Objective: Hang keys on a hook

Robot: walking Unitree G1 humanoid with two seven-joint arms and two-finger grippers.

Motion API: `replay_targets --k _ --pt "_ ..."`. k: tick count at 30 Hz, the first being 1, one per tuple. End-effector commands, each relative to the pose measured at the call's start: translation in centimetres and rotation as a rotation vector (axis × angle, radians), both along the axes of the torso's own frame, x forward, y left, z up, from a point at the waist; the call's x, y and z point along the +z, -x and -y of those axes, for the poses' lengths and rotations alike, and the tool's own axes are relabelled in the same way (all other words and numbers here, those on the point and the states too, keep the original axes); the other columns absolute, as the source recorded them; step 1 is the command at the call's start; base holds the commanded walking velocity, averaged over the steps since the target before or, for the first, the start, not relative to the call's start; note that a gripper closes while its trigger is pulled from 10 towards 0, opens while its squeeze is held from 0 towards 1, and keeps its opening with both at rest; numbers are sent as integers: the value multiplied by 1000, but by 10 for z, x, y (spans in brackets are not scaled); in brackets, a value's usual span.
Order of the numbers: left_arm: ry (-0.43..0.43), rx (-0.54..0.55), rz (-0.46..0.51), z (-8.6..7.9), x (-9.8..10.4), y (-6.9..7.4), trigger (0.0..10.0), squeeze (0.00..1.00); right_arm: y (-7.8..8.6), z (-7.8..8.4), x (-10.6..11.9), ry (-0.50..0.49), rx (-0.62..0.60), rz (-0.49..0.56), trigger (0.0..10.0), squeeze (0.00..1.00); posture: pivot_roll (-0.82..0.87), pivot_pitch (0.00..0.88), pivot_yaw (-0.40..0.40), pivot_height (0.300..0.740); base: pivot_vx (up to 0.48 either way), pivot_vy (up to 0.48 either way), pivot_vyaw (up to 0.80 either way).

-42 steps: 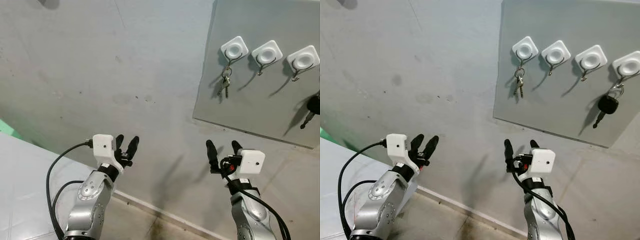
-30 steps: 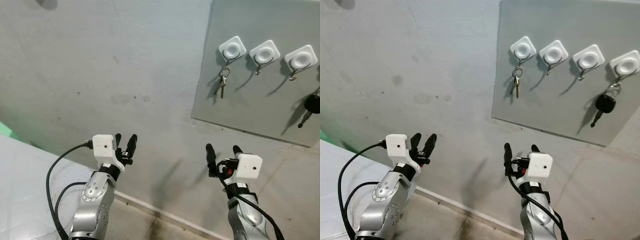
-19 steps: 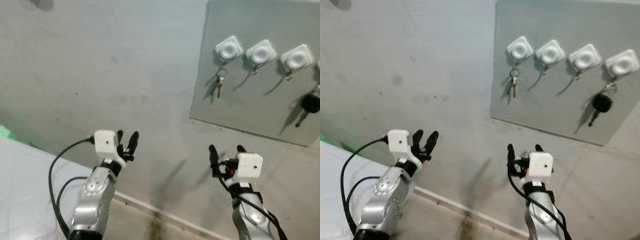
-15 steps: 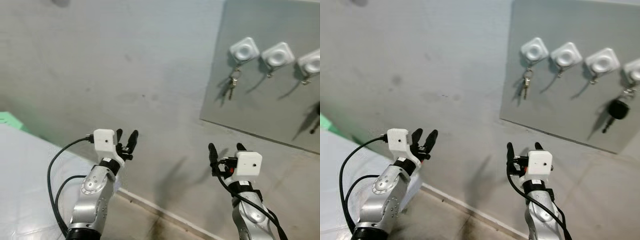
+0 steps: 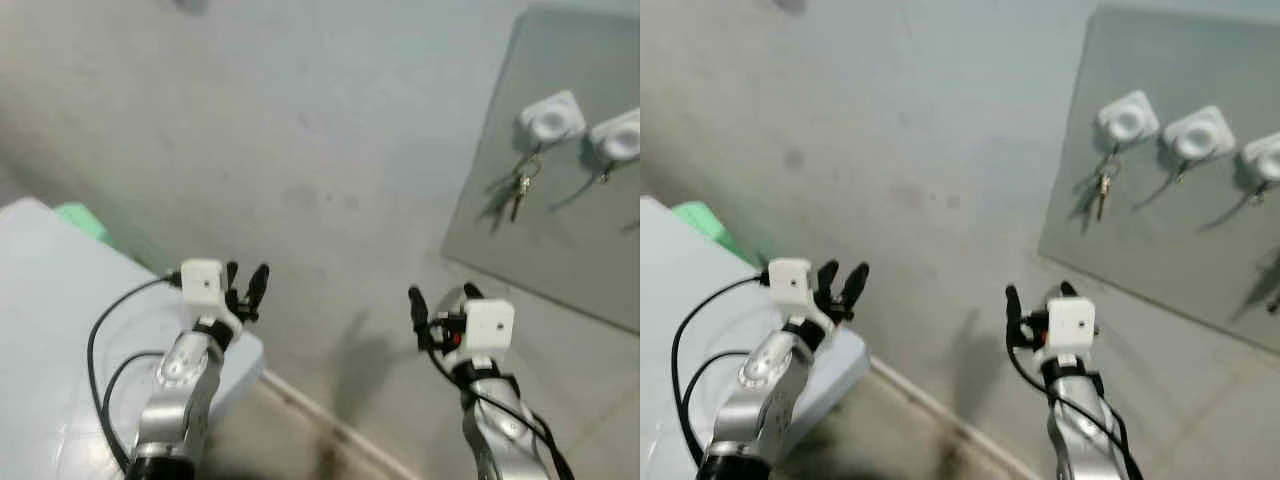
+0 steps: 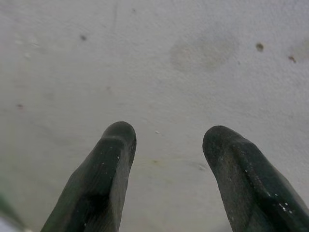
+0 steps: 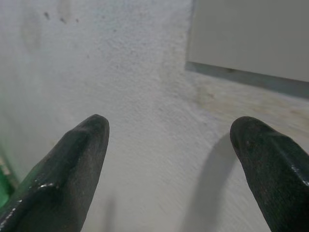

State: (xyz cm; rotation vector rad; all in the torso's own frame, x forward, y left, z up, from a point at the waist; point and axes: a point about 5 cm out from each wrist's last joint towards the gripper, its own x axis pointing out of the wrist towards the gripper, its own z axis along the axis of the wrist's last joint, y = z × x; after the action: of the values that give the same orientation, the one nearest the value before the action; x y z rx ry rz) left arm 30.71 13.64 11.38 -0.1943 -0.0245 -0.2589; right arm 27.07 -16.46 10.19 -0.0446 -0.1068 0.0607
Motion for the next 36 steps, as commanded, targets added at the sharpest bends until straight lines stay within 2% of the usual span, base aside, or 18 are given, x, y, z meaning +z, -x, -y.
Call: replay_targets --k 1,36 --pt "-7 -16 9 0 3 -1 10000 0 -2 1 1 -6 3 -6 10000 0 137 0 24 736 0 0 800" --pt "17 -18 12 1 5 -2 10000 0 -8 6 6 18 46 7 10000 0 141 0 9 736 0 0 800"
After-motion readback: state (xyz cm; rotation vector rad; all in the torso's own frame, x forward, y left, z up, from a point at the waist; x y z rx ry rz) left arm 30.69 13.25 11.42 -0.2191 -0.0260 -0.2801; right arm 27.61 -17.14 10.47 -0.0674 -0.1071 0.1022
